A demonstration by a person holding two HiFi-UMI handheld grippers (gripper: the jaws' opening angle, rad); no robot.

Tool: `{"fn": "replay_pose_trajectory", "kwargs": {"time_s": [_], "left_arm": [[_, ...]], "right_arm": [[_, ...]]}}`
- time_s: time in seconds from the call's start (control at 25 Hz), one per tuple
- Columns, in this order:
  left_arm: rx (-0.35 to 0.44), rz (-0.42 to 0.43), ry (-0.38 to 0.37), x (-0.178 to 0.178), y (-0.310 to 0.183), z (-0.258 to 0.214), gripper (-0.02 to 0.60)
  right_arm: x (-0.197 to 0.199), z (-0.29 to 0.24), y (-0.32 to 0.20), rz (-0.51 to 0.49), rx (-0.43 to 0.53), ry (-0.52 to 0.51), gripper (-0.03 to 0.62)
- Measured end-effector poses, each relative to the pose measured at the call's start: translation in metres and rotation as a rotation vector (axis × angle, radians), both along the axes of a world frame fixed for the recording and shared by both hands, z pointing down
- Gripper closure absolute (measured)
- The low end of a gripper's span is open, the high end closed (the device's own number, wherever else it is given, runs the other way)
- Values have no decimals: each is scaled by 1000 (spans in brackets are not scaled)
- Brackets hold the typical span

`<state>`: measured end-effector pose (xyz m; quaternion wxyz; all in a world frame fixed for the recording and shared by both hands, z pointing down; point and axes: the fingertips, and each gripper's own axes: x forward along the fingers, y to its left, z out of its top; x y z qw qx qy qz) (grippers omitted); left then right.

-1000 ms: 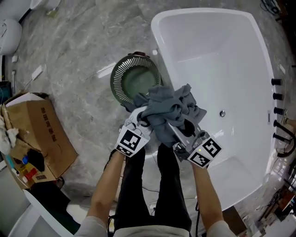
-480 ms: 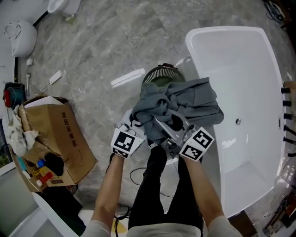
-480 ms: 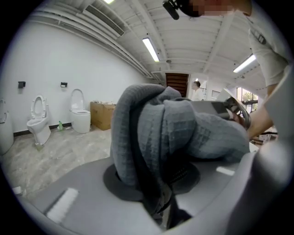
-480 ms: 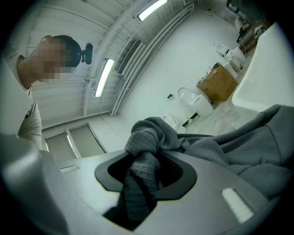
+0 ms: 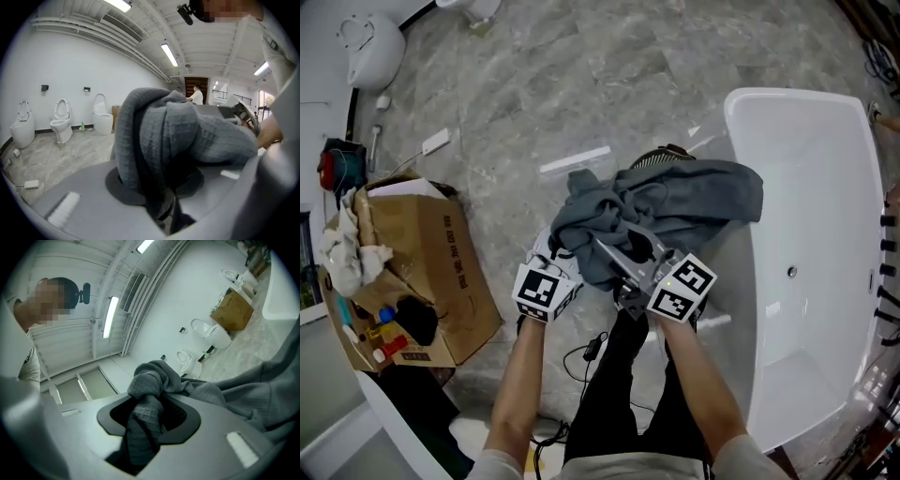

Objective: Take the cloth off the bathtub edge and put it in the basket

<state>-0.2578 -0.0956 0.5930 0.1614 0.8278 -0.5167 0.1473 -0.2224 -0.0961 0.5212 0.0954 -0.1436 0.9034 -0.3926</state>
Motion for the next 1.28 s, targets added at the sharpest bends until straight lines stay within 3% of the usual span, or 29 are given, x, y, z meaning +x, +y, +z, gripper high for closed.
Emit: {"fn": "replay_pose_trajectory", "kwargs": {"time_s": [0.12, 0.28, 0.64, 0.92, 1.08, 1.28], "left_arm": [[-9, 22, -24, 8, -12, 9, 425], [-37, 76, -30, 45, -35, 28, 425], [-131, 199, 41, 158, -98, 82, 425], [-155, 255, 197, 239, -144, 95, 425], [-196, 244, 189, 241, -153, 121, 425], [-288, 178, 142, 203, -145, 180, 424]], "right_arm": [[10, 11, -13, 10, -7, 12, 468], [46, 37, -37, 57, -46, 47, 468], [154, 88, -100, 221, -116, 153, 467], [225, 94, -141, 356, -40, 326, 467], [227, 119, -153, 354, -69, 359, 467], [192, 179, -153, 280, -129, 379, 465]]}}
